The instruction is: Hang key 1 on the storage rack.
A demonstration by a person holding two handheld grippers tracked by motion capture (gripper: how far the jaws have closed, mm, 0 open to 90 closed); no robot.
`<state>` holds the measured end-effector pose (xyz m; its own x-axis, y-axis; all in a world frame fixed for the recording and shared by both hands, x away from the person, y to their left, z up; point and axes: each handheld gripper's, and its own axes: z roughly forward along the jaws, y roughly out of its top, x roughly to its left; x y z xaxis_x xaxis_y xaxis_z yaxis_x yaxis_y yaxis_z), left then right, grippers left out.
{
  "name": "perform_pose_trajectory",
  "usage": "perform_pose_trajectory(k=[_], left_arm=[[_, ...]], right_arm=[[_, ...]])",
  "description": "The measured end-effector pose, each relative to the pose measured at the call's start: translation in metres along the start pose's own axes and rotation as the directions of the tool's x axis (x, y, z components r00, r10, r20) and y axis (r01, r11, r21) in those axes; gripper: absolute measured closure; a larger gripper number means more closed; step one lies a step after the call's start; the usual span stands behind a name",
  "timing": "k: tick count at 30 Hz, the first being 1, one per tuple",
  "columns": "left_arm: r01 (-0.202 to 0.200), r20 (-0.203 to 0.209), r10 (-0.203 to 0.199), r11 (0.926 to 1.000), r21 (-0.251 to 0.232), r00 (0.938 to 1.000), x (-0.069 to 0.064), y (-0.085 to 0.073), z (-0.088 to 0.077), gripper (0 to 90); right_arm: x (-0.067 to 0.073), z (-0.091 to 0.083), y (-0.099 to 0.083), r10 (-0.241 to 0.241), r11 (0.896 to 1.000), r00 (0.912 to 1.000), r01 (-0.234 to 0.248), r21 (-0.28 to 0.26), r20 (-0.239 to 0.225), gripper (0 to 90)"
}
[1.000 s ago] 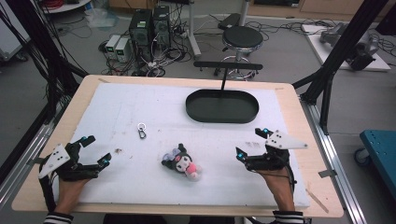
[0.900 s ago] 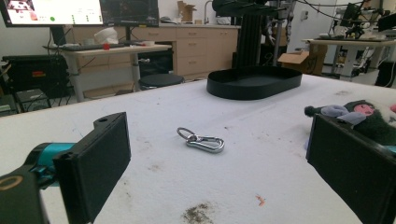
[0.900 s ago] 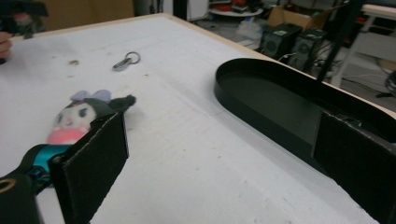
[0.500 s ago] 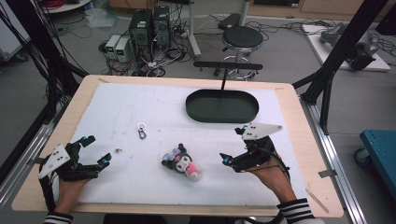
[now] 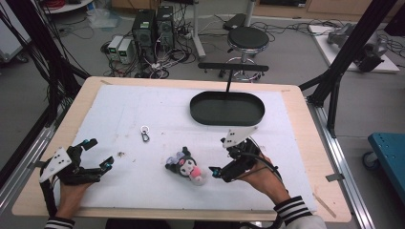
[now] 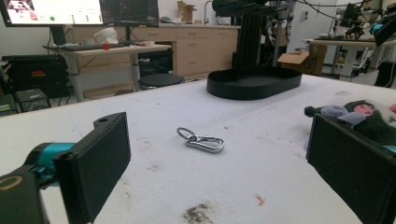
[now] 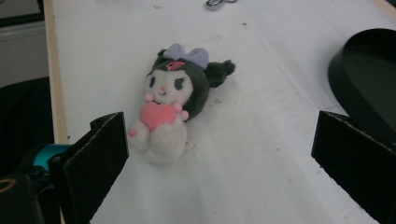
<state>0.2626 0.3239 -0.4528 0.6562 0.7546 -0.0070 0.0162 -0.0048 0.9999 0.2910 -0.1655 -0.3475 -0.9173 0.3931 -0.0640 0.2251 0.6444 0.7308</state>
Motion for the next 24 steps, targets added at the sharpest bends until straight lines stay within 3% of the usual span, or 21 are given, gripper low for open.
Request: perform_pose_trajectory(k=[14, 19, 24], left_arm=[[-0.002, -0.002, 0.002, 1.0000, -0.001, 1.0000, 0.000, 0.000, 0.000, 6.9], [0.000, -0.001, 0.000, 1.0000, -0.002, 1.0000, 0.000, 0.000, 0.000, 6.9], [-0.004, -0.002, 0.004, 1.0000, 0.000, 1.0000, 0.000, 0.000, 0.000, 6.9]], right_arm=[[0.013, 0.030, 0.009, -0.050, 0.994, 0.9947, 0.058, 0.096, -0.090, 3.1], [0.019, 0.043, 0.012, -0.080, 0.982, 0.9929, 0.094, 0.164, -0.088, 3.1], [0.025, 0.056, 0.012, -0.078, 0.970, 0.9897, 0.103, 0.221, -0.120, 3.2]])
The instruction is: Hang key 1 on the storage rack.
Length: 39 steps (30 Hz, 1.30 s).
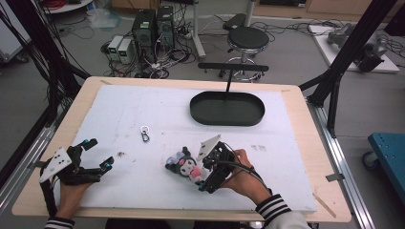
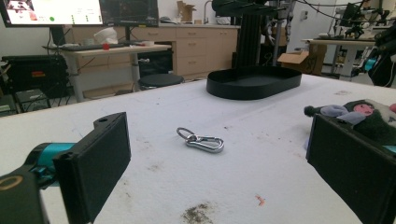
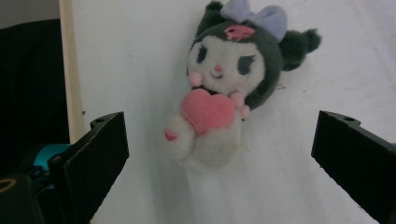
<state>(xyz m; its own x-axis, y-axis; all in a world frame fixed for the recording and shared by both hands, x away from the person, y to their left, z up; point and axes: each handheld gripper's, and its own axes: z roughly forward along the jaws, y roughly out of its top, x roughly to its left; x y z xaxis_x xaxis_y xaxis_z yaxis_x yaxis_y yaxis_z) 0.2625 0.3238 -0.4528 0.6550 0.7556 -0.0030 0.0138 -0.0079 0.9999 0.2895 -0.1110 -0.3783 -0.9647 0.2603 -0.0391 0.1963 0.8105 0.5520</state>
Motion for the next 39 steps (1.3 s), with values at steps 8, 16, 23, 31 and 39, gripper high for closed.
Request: perform_pose_trajectory(k=[8, 16, 23, 31, 39], left_arm=[[0.004, 0.000, -0.004, 1.0000, -0.001, 1.0000, 0.000, 0.000, 0.000, 6.9], [0.004, 0.000, -0.004, 1.0000, -0.001, 1.0000, 0.000, 0.000, 0.000, 6.9], [0.004, -0.001, -0.004, 1.0000, -0.001, 1.0000, 0.000, 0.000, 0.000, 6.9], [0.005, -0.001, -0.005, 1.0000, -0.002, 1.0000, 0.000, 0.000, 0.000, 6.9], [0.004, -0.001, -0.004, 1.0000, -0.001, 1.0000, 0.000, 0.000, 0.000, 6.9]], right_arm=[[0.001, 0.015, 0.004, 0.058, 0.996, 0.9982, -0.059, 0.069, 0.013, 4.0], [0.004, 0.026, 0.007, 0.075, 0.990, 0.9970, -0.077, 0.115, 0.016, 14.9], [0.004, 0.031, 0.008, 0.082, 0.986, 0.9966, -0.082, 0.144, 0.003, 22.1], [0.003, 0.033, 0.008, 0.094, 0.980, 0.9956, -0.092, 0.178, -0.002, 38.6], [0.001, 0.032, 0.009, 0.127, 0.972, 0.9919, -0.125, 0.200, 0.003, 53.5]])
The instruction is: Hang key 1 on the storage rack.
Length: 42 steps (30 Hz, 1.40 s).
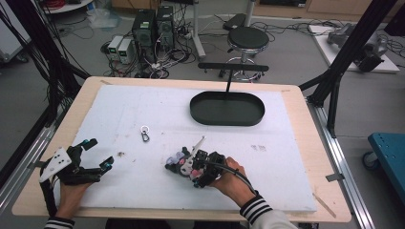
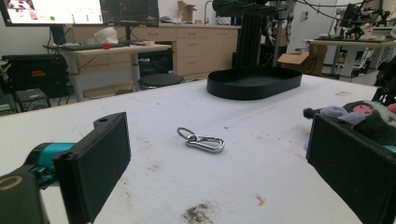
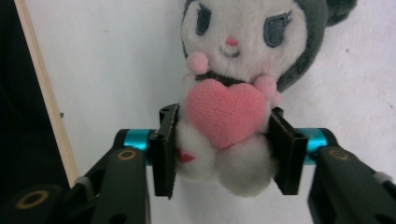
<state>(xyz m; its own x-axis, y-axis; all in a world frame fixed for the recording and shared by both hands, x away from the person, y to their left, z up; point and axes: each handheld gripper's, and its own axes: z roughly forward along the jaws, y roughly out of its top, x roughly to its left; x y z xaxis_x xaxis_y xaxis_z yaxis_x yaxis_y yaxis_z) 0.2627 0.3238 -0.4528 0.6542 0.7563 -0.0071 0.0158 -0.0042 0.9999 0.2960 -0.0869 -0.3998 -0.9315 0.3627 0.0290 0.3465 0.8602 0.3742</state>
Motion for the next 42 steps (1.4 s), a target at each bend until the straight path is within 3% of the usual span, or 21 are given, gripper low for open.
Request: perform_pose_trajectory(k=[10, 18, 21, 23, 25, 27, 31, 32, 33, 35, 37, 39, 42], left_arm=[[0.000, 0.000, 0.000, 1.0000, 0.000, 1.0000, 0.000, 0.000, 0.000, 6.9], [-0.001, 0.000, 0.001, 1.0000, 0.001, 1.0000, 0.000, 0.000, 0.000, 6.9], [-0.001, 0.000, 0.001, 1.0000, 0.001, 1.0000, 0.000, 0.000, 0.000, 6.9], [-0.001, 0.000, 0.001, 1.0000, 0.001, 1.0000, 0.000, 0.000, 0.000, 6.9], [-0.002, -0.001, 0.002, 1.0000, 0.000, 1.0000, 0.000, 0.000, 0.000, 6.9], [-0.002, -0.001, 0.002, 1.0000, 0.001, 1.0000, 0.000, 0.000, 0.000, 6.9], [-0.003, -0.001, 0.003, 1.0000, 0.001, 1.0000, 0.000, 0.000, 0.000, 6.9], [-0.002, -0.001, 0.002, 1.0000, 0.001, 1.0000, 0.000, 0.000, 0.000, 6.9], [-0.002, -0.001, 0.002, 1.0000, 0.000, 1.0000, 0.000, 0.000, 0.000, 6.9], [-0.002, -0.001, 0.002, 1.0000, 0.001, 1.0000, 0.000, 0.000, 0.000, 6.9], [-0.002, -0.001, 0.002, 1.0000, 0.001, 1.0000, 0.000, 0.000, 0.000, 6.9], [-0.002, -0.001, 0.002, 1.0000, 0.000, 1.0000, 0.000, 0.000, 0.000, 6.9], [-0.003, -0.001, 0.003, 1.0000, -0.001, 1.0000, 0.000, 0.000, 0.000, 6.9]], right_arm=[[-0.001, -0.002, 0.000, 0.003, 1.000, 1.0000, -0.003, -0.009, -0.003, 57.4], [-0.005, -0.018, -0.003, 0.013, 0.994, 0.9999, -0.013, -0.105, 0.002, 58.8], [-0.011, -0.032, -0.007, 0.041, 0.981, 0.9991, -0.038, -0.191, 0.011, 58.8], [-0.012, -0.035, -0.008, 0.042, 0.978, 0.9990, -0.038, -0.204, 0.016, 58.8], [-0.018, -0.045, -0.012, 0.063, 0.966, 0.9975, -0.053, -0.254, 0.033, 58.7], [-0.019, -0.048, -0.014, 0.072, 0.961, 0.9968, -0.060, -0.271, 0.035, 58.6], [-0.029, -0.066, -0.020, 0.117, 0.928, 0.9920, -0.092, -0.360, 0.047, 58.6], [-0.029, -0.066, -0.020, 0.117, 0.928, 0.9920, -0.092, -0.360, 0.047, 58.6], [-0.033, -0.073, -0.023, 0.138, 0.915, 0.9889, -0.105, -0.389, 0.056, 58.5], [-0.034, -0.076, -0.024, 0.142, 0.912, 0.9880, -0.107, -0.396, 0.060, 58.5], [-0.040, -0.084, -0.029, 0.164, 0.893, 0.9833, -0.114, -0.435, 0.079, 58.5], [-0.041, -0.086, -0.030, 0.173, 0.889, 0.9818, -0.121, -0.441, 0.079, 58.5], [-0.050, -0.094, -0.037, 0.204, 0.865, 0.9740, -0.132, -0.483, 0.098, 58.4]])
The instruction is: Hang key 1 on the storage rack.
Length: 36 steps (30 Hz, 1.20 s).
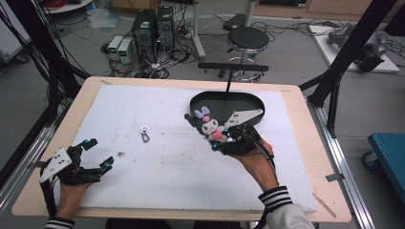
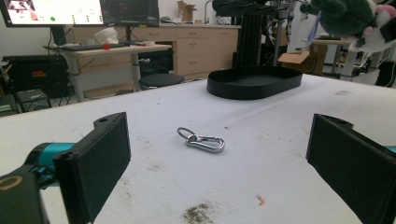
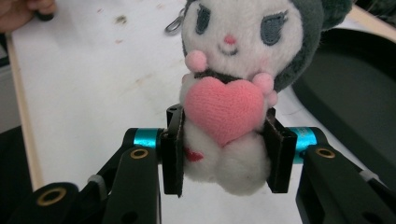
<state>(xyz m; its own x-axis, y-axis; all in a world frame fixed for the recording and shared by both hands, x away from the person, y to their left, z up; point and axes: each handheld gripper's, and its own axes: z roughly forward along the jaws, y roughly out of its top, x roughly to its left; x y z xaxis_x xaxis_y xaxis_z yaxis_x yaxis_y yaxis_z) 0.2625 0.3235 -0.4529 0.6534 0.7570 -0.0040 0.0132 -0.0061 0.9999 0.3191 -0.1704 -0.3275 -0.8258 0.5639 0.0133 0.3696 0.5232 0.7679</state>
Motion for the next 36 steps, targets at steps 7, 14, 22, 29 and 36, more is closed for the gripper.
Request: perform_pose_trajectory(k=[7, 14, 22, 29, 36], left_arm=[[0.002, 0.000, -0.002, 1.0000, 0.001, 1.0000, 0.000, 0.000, 0.000, 6.9], [-0.001, 0.000, 0.001, 1.0000, 0.001, 1.0000, 0.000, 0.000, 0.000, 6.9], [-0.002, 0.000, 0.002, 1.0000, 0.001, 1.0000, 0.000, 0.000, 0.000, 6.9], [0.000, 0.000, 0.000, 1.0000, 0.002, 1.0000, 0.000, 0.000, 0.000, 6.9], [0.003, 0.000, -0.003, 1.0000, 0.001, 1.0000, 0.000, 0.000, 0.000, 6.9]], right_arm=[[-0.014, -0.011, 0.000, 0.025, 0.999, 0.9987, -0.024, -0.033, 0.044, 58.4], [-0.030, -0.024, 0.003, 0.061, 0.995, 0.9940, -0.053, -0.084, 0.091, 58.3], [-0.049, -0.035, 0.009, 0.105, 0.988, 0.9861, -0.088, -0.130, 0.129, 58.3], [-0.063, -0.040, 0.016, 0.133, 0.983, 0.9793, -0.112, -0.143, 0.152, 58.2], [-0.070, -0.038, 0.023, 0.135, 0.983, 0.9763, -0.111, -0.144, 0.169, 58.2]])
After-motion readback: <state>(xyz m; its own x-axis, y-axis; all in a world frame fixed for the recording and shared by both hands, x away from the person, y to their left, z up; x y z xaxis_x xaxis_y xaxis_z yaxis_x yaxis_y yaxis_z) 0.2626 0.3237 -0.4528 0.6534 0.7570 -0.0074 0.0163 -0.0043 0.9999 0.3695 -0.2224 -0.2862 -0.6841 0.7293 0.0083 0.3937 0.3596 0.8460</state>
